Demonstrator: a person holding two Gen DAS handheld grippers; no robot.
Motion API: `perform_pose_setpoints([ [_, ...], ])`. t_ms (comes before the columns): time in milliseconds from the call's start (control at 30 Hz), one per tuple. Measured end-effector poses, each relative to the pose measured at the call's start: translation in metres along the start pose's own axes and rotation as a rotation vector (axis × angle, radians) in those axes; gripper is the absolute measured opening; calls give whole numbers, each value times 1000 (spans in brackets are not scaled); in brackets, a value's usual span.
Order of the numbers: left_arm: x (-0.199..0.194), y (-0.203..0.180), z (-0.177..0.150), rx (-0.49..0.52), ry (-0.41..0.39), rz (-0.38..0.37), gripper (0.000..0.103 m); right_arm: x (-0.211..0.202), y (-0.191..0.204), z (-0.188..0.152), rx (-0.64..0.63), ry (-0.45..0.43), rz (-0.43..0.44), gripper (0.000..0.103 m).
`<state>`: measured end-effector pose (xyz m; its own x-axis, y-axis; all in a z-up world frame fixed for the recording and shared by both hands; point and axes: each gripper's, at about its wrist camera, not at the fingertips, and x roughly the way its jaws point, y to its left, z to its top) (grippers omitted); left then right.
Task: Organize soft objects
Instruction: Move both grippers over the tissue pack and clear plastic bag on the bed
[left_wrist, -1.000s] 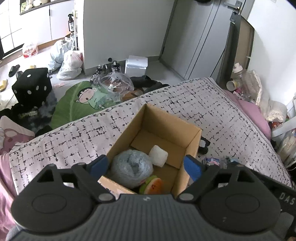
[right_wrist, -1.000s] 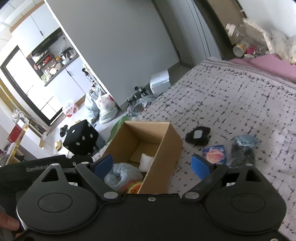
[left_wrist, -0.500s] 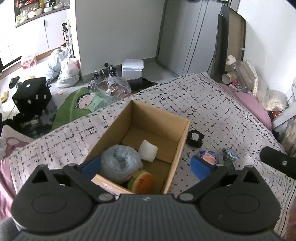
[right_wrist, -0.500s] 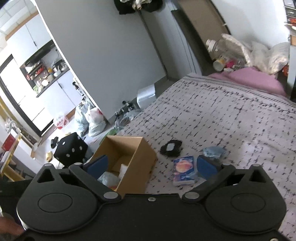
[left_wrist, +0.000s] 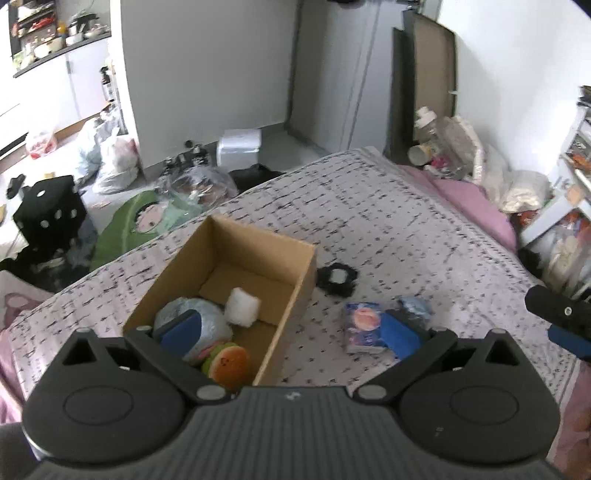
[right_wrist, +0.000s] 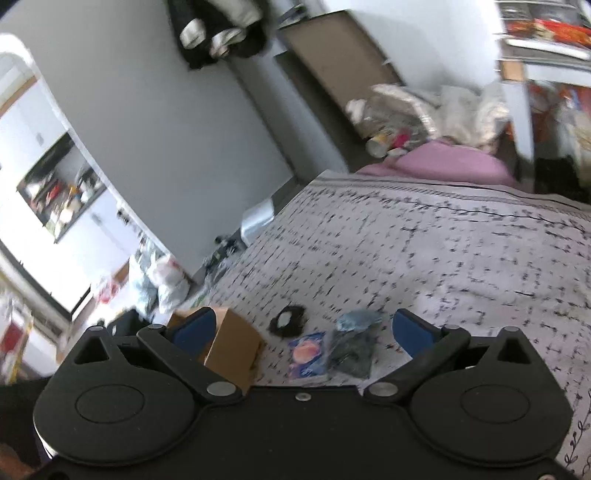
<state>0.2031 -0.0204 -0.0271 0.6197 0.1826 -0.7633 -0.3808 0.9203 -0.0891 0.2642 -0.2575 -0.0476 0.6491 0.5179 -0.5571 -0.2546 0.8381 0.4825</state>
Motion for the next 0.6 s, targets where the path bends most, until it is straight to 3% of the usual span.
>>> perform_pose_setpoints([
  [367,11,-20,2,13,-19,-97,102,4,-28,4,58,10,-36,103],
  [600,35,-33,0,-7,-4,-154,100,27,-43,-2,158,71,-22,101],
])
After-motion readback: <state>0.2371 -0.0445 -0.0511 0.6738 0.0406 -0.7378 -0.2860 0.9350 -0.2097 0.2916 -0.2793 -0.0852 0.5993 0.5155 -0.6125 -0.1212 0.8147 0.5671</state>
